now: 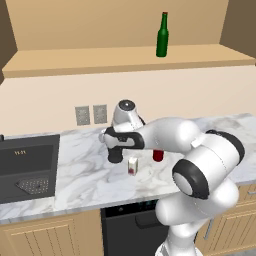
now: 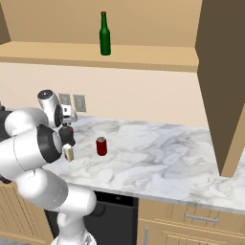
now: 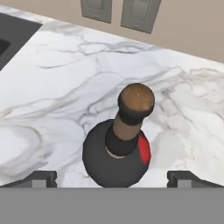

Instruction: Sort all alcoholic drinks to one cabinet, and non-alcoholic drinks to the other.

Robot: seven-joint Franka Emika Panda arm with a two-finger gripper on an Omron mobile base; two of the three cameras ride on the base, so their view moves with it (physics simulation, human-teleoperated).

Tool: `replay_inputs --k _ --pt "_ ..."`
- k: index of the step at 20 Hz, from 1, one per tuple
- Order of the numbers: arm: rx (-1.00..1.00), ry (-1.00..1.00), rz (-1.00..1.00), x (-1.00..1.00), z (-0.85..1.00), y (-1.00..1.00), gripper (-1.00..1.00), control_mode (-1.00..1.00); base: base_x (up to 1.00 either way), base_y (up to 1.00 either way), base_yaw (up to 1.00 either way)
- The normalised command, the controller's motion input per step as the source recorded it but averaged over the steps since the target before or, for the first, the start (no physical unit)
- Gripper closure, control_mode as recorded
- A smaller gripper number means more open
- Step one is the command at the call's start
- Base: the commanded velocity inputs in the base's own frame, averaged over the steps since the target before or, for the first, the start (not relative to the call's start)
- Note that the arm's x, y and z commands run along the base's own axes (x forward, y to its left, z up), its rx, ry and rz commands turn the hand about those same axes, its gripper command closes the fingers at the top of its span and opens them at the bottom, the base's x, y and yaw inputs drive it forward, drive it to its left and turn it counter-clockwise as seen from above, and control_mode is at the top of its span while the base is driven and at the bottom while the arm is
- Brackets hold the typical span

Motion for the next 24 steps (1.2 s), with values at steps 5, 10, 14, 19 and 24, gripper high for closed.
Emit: replay_inputs --k 5,10,14,19,24 --pt "0.0 0.0 0.0 0.05 -0.1 0.01 -1.0 -1.0 0.0 0.0 0.0" --pt "0.0 0.0 -0.01 0.01 -0.05 0.0 -1.0 -1.0 0.0 0.0 0.0" --pt "0.0 0.0 -0.01 0.05 -0.01 0.0 -1.0 -1.0 0.0 0.0 0.0" --pt "0.0 0.0 -0.01 0.07 -0.04 0.0 -1.0 -1.0 0.0 0.0 0.0" --pt "0.0 0.0 -0.01 0.06 -0.05 0.0 -1.0 -1.0 0.0 0.0 0.0"
